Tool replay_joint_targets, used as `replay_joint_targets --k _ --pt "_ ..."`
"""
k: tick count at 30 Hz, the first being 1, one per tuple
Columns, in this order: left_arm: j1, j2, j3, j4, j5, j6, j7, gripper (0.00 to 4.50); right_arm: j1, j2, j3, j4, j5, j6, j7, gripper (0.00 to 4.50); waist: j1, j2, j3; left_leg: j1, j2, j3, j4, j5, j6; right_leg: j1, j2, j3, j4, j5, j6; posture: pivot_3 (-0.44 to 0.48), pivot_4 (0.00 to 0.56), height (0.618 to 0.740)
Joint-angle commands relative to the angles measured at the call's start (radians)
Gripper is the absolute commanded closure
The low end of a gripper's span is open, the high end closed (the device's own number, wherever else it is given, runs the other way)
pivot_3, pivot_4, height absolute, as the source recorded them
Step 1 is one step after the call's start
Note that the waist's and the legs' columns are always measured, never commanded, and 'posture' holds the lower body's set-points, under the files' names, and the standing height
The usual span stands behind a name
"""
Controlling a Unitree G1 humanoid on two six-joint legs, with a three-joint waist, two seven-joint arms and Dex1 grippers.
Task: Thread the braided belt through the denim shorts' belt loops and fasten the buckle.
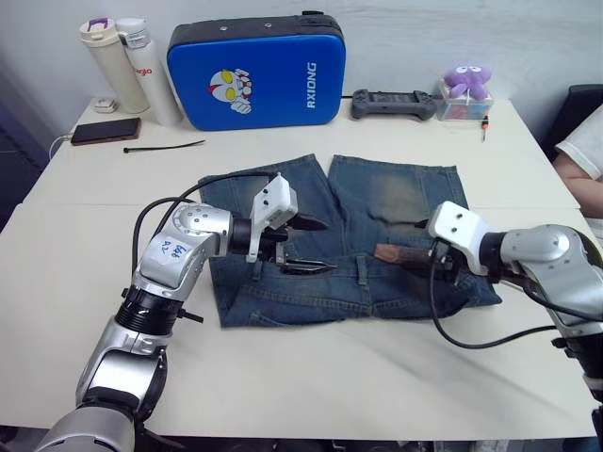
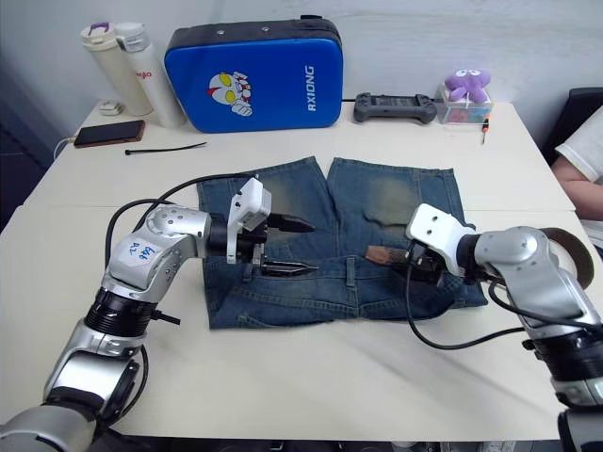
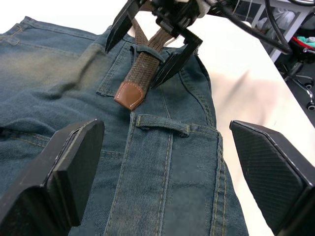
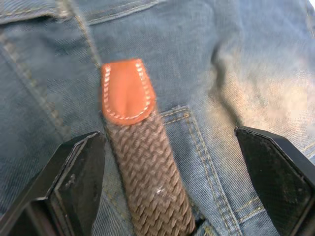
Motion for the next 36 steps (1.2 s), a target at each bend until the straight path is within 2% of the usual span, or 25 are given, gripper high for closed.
replay_joint_targets --k 1,5,11,15,17,20,22,24,32,36 --pt "0.001 0.001 0.014 -0.034 -0.009 -0.002 0.006 0.0 0.05 0.027 -0.108 -0.113 0.064 0.081 -0.04 0.03 0.004 0.0 0.0 0.0 0.0 0.0 0.0 0.0 0.0 0.0 0.0 0.0 0.0 0.0 0.0 0.0 0.15 0.739" --pt "-0.008 -0.009 0.009 -0.029 -0.012 -0.003 0.004 0.0 0.105 0.123 -0.23 -0.209 0.206 0.297 -0.104 0.03 0.003 0.0 0.0 0.001 0.0 0.0 0.001 0.0 0.0 0.0 0.0 0.0 0.001 0.0 0.0 0.0 0.15 0.739" --pt "-0.025 -0.027 0.005 -0.009 -0.014 -0.018 -0.008 0.0 0.174 0.11 -0.273 -0.278 0.179 0.327 -0.164 0.03 0.005 0.0 0.0 0.0 0.0 0.0 0.0 0.0 0.0 0.001 0.0 0.0 0.0 0.0 0.0 0.0 0.15 0.739" --pt "-0.028 -0.044 0.008 -0.016 -0.019 -0.012 -0.004 0.0 0.143 0.391 -0.531 -0.342 0.486 0.77 -0.324 0.03 0.003 -0.001 -0.001 0.001 0.001 -0.001 0.0 0.0 -0.001 0.001 0.001 0.0 0.001 0.0 0.0 0.0 0.15 0.739" --pt "-0.021 -0.042 0.005 -0.022 -0.019 -0.01 -0.009 0.0 0.111 0.533 -0.713 -0.354 0.594 1.004 -0.366 0.03 0.002 0.0 -0.001 0.001 0.001 -0.001 -0.001 0.001 -0.001 0.001 0.001 0.0 0.002 0.0 0.0 0.0 0.15 0.739" --pt "-0.016 -0.039 0.002 -0.025 -0.011 -0.015 -0.005 0.0 0.124 0.628 -0.872 -0.369 0.681 1.176 -0.381 0.03 0.004 0.001 -0.002 0.001 0.0 -0.001 -0.001 0.001 -0.001 0.0 0.0 0.0 0.002 0.0 0.0 0.0 0.15 0.739" --pt "-0.015 -0.04 0.009 -0.016 -0.003 -0.019 0.01 0.0 0.121 0.733 -0.983 -0.331 0.75 1.207 -0.457 0.03 0.006 0.001 -0.002 0.001 0.0 -0.001 -0.002 0.0 -0.001 0.0 0.0 0.0 0.002 0.0 0.0 0.0 0.15 0.739" --pt "-0.015 -0.04 0.011 -0.014 -0.002 -0.021 0.017 0.0 0.104 0.794 -1.041 -0.308 0.814 1.21 -0.537 0.03 0.004 0.001 -0.002 0.001 0.0 -0.001 -0.002 0.0 -0.001 0.0 0.0 0.0 0.002 0.0 0.0 0.0 0.15 0.739" --pt "-0.017 -0.035 0.022 -0.034 -0.012 -0.015 0.026 0.0 0.037 0.926 -1.139 -0.236 0.893 1.21 -0.783 0.03 -0.023 0.002 -0.003 0.002 0.0 0.0 -0.005 0.001 -0.001 -0.001 0.0 0.001 0.003 0.0 0.0 0.0 0.15 0.739" --pt "-0.009 -0.027 0.026 -0.044 -0.01 -0.015 0.032 0.0 0.023 0.955 -1.154 -0.214 0.921 1.21 -0.859 0.03 -0.022 0.003 -0.003 0.002 0.0 0.0 -0.005 0.001 -0.001 -0.001 0.0 0.002 0.004 0.0 0.0 0.0 0.15 0.739"
